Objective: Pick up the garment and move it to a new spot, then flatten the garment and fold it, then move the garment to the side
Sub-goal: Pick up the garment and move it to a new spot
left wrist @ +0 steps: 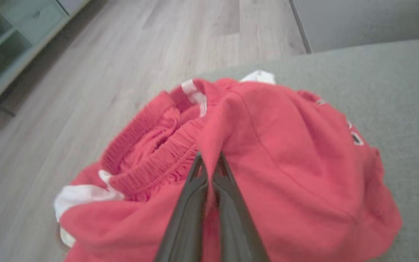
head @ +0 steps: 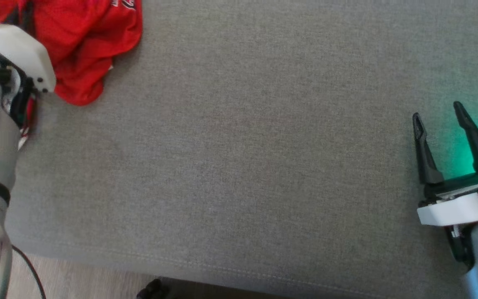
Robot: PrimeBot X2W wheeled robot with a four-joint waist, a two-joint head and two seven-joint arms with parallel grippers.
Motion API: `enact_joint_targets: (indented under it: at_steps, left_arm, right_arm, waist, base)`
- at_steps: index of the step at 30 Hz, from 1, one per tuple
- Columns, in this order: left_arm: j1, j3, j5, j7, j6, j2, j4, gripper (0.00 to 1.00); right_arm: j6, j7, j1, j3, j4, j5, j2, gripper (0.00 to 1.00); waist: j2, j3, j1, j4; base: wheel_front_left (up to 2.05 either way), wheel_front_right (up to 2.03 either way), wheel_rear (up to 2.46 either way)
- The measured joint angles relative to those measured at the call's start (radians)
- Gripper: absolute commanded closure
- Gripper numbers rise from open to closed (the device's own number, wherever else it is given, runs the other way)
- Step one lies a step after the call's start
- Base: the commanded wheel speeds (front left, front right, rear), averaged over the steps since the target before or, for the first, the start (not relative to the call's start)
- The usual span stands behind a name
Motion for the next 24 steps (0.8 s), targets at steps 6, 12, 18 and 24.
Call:
enact_joint_targets:
  at_steps: [6,12,18,24]
  left_arm:
    - [-0.073,-0.060,0.057,-0.087,0.000,0.028,-0.058,1.00]
    - [-0.098,-0.130,0.091,-0.089,0.000,0.083,-0.249,1.00]
    - [-0.093,-0.235,0.054,-0.096,0.000,0.126,-0.407,1.00]
    - [-0.093,-0.297,-0.034,-0.096,0.000,0.130,-0.487,1.00]
  right_arm:
    - [0.000,0.000,-0.001,0.040,0.030,0.008,0.044,0.00]
    - [0.000,0.000,-0.005,0.085,0.065,0.024,0.111,0.00]
    - [0.000,0.000,0.003,0.100,0.083,0.042,0.161,0.00]
    - [0.000,0.000,0.029,0.112,0.084,0.043,0.186,0.00]
  waist:
    - [0.0000,-0.073,-0.0001,0.006]
    - [0.0000,-0.182,-0.0002,-0.022]
    - [0.0000,-0.289,-0.0002,-0.103]
    - [0.0001,-0.362,-0.0002,-0.227]
  base:
    - [0.00,0.00,0.00]
    - [0.00,0.00,0.00]
    - [0.00,0.00,0.00]
    - [0.00,0.00,0.00]
